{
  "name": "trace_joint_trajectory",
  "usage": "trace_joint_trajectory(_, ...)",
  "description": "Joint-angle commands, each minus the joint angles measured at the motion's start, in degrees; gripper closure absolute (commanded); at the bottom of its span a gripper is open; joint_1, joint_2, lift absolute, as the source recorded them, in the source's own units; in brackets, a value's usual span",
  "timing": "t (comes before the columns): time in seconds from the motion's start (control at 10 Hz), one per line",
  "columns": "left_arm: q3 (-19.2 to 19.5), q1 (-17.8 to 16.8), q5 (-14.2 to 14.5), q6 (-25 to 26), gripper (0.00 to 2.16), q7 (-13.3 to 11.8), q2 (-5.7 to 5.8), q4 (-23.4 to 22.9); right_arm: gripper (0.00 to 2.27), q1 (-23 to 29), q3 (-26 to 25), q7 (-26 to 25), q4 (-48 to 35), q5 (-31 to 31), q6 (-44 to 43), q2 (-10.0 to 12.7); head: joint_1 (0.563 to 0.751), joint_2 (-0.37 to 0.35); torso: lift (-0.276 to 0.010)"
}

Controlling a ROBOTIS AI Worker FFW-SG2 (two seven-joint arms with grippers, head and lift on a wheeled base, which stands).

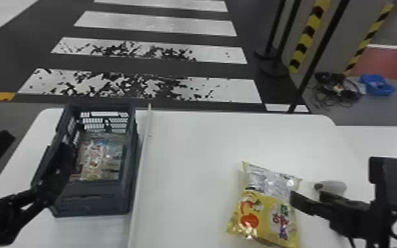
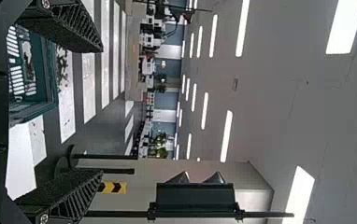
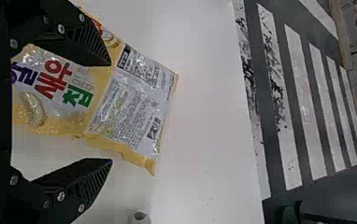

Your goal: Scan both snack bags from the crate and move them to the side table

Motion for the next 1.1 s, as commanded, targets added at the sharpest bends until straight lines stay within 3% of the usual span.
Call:
trace_joint_trajectory(0.0,0.02,0.1,-0.25,0.0,0.07,0.01,-0.26,0.37,0.72,1.33,0.74,1.38,-1.6,-0.07,-2.42,0.33,0.695,-0.109,-0.095)
trace_joint_trajectory(0.1,-0.25,-0.07,-0.51,-0.18,0.07,0.01,-0.44,0.73,1.69,1.76,2.58,1.29,-2.74,0.54,-2.42,1.47,0.695,-0.097,-0.095)
trace_joint_trajectory(0.2,-0.6,-0.42,-0.51,0.0,0.07,0.01,-0.44,0.99,2.13,1.85,5.31,1.56,-3.09,2.12,-2.42,1.83,0.695,-0.075,-0.095)
trace_joint_trajectory(0.3,-0.77,-0.51,-0.68,0.0,0.07,0.01,-0.44,1.08,2.24,1.5,7.94,3.14,-2.83,4.76,-3.12,2.44,0.695,-0.046,-0.095)
trace_joint_trajectory(0.6,-0.95,-0.34,-0.77,-0.18,0.07,-0.07,-0.35,1.69,2.24,-0.26,15.33,9.03,2.45,13.73,-15.25,3.06,0.695,0.033,-0.095)
trace_joint_trajectory(1.0,-0.86,0.02,-1.04,-0.18,0.07,-0.07,-0.17,1.52,2.24,-0.87,18.05,10.52,8.69,16.71,-26.33,2.97,0.695,0.069,-0.095)
